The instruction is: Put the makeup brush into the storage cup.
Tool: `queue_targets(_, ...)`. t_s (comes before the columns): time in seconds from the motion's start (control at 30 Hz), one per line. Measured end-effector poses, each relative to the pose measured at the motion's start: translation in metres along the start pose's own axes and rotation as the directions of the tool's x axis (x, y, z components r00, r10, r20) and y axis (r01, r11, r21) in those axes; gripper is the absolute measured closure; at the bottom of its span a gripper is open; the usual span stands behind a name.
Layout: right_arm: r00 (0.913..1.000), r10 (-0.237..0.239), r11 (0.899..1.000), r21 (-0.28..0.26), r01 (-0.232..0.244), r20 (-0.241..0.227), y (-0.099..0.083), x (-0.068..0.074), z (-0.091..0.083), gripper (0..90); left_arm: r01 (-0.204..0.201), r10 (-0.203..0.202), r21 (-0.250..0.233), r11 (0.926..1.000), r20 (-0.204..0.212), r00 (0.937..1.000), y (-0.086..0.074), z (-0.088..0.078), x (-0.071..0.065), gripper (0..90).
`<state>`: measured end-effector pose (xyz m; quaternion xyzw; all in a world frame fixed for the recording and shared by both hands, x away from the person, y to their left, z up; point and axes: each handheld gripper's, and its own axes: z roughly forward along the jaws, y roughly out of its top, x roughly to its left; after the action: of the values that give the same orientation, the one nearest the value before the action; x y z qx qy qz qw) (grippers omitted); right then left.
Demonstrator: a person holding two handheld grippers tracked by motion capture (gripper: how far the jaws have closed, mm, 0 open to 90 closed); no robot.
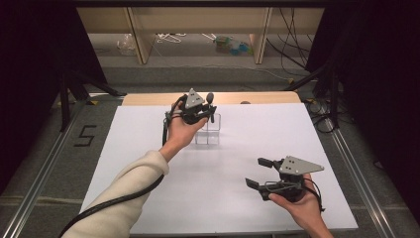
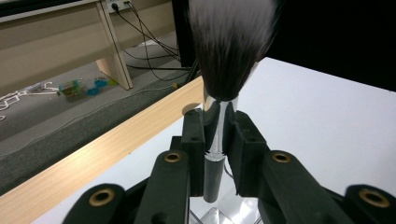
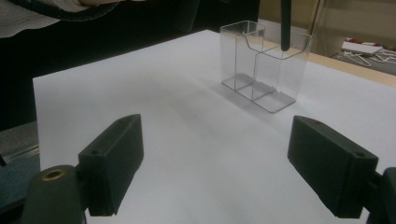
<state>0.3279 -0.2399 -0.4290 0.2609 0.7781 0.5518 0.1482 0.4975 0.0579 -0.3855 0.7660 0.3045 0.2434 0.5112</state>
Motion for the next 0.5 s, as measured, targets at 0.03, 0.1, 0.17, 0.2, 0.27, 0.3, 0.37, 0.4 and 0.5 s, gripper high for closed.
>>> queue_targets(0.03, 1.0000, 0.000, 1.000, 0.000, 0.000, 0.000, 0.0000, 0.0000, 0.0000, 19.3, 0.001, -0.001, -0.001, 1.0000, 0.001, 1.0000, -0.0008, 0.0009, -0.0004, 77.4)
queue_targets(0.1, 1.0000, 0.000, 1.000, 0.005, 0.000, 0.001, 0.0001, 0.0001, -0.0003, 19.3, 0.006, -0.006, 0.003, 1.0000, 0.000, 1.0000, -0.0017, 0.0016, -0.0009, 77.4)
queue_targets(0.17, 1.0000, 0.000, 1.000, 0.005, 0.000, 0.000, 0.0001, 0.0000, -0.0003, 19.3, 0.003, -0.003, 0.004, 1.0000, 0.003, 1.0000, -0.0020, 0.0022, -0.0009, 77.4)
queue_targets(0.2, 1.0000, 0.000, 1.000, 0.005, 0.000, 0.000, 0.0001, 0.0000, -0.0003, 19.3, 0.003, -0.003, 0.003, 1.0000, 0.003, 1.0000, -0.0020, 0.0024, -0.0010, 77.5)
queue_targets(0.27, 1.0000, -0.002, 1.000, 0.020, 0.002, 0.006, 0.0005, 0.0000, -0.0016, 19.3, 0.001, -0.001, 0.005, 1.0000, 0.002, 1.0000, -0.0019, 0.0029, -0.0013, 77.5)
queue_targets(0.3, 1.0000, -0.002, 1.000, 0.020, 0.002, 0.006, 0.0005, 0.0000, -0.0016, 19.3, 0.001, -0.001, 0.005, 1.0000, 0.002, 1.0000, -0.0019, 0.0029, -0.0013, 77.4)
queue_targets(0.37, 1.0000, 0.000, 1.000, 0.008, 0.000, 0.002, 0.0000, 0.0000, -0.0005, 19.3, 0.002, -0.002, 0.004, 1.0000, 0.004, 1.0000, -0.0023, 0.0037, -0.0018, 77.5)
queue_targets(0.4, 0.9999, 0.002, 1.000, -0.015, -0.003, -0.010, -0.0006, -0.0002, 0.0015, 19.3, 0.006, -0.006, 0.005, 1.0000, 0.007, 1.0000, -0.0026, 0.0040, -0.0021, 77.4)
queue_targets(0.5, 1.0000, -0.001, 1.000, 0.020, 0.001, 0.005, 0.0004, -0.0001, -0.0016, 19.3, 0.000, 0.000, 0.008, 1.0000, 0.005, 1.0000, -0.0036, 0.0045, -0.0020, 77.4)
